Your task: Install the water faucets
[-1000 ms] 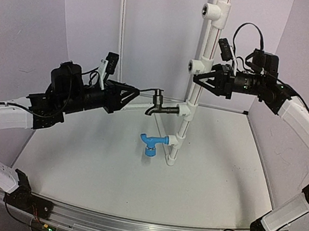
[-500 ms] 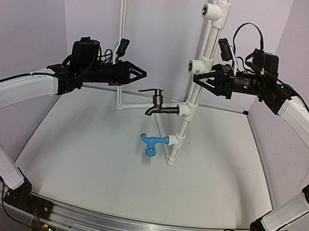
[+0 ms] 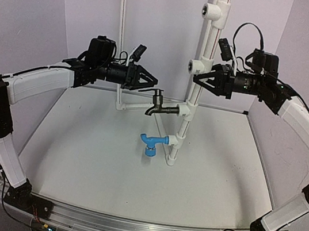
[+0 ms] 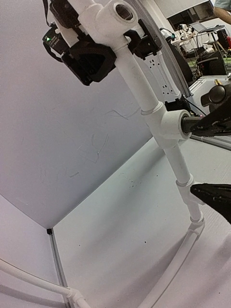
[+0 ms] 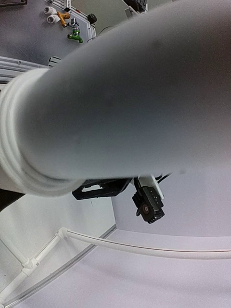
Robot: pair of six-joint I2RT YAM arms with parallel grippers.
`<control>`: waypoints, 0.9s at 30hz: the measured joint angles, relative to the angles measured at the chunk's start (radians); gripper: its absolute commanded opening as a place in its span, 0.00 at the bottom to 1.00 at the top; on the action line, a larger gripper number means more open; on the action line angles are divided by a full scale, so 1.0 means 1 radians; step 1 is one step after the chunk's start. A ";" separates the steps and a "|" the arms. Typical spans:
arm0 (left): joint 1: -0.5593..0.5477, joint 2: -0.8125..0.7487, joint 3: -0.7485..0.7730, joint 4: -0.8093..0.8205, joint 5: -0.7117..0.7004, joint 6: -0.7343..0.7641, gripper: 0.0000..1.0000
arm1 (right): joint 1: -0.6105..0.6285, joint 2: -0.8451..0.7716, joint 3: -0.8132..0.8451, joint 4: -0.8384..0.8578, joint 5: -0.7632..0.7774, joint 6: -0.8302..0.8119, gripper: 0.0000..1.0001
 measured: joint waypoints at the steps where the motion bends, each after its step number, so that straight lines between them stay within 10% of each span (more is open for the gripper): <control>1: -0.001 0.004 0.000 -0.006 0.000 -0.001 0.31 | 0.000 0.000 0.000 0.000 0.000 0.000 0.00; 27: -0.110 0.046 0.092 -0.085 0.078 0.214 0.25 | 0.000 0.000 0.000 0.000 0.000 0.000 0.00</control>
